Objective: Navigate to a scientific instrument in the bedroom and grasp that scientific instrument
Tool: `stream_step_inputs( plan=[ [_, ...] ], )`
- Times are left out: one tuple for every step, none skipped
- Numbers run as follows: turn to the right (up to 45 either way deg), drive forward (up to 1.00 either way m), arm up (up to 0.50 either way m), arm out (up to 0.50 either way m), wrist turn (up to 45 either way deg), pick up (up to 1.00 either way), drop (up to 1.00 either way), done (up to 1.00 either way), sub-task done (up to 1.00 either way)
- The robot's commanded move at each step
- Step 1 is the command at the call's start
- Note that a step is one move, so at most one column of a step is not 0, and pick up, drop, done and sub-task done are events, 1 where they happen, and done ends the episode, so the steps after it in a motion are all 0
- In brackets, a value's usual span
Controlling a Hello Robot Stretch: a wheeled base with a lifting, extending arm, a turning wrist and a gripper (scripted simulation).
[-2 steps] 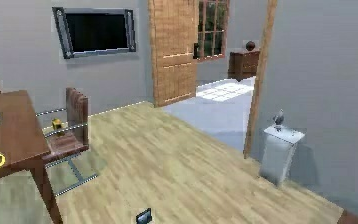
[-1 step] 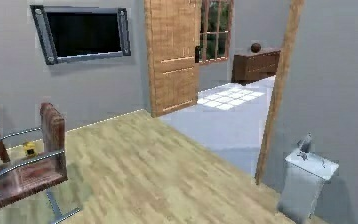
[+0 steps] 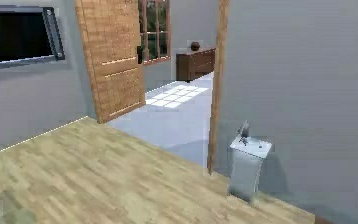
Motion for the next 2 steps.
stream_step_inputs(
  plan=[
    [0.0,0.95,0.0,0.0,0.0,0.0,0.0,0.0,0.0],
    [-30.0,0.0,0.0,0.0,0.0,0.0,0.0,0.0,0.0]
  ],
)
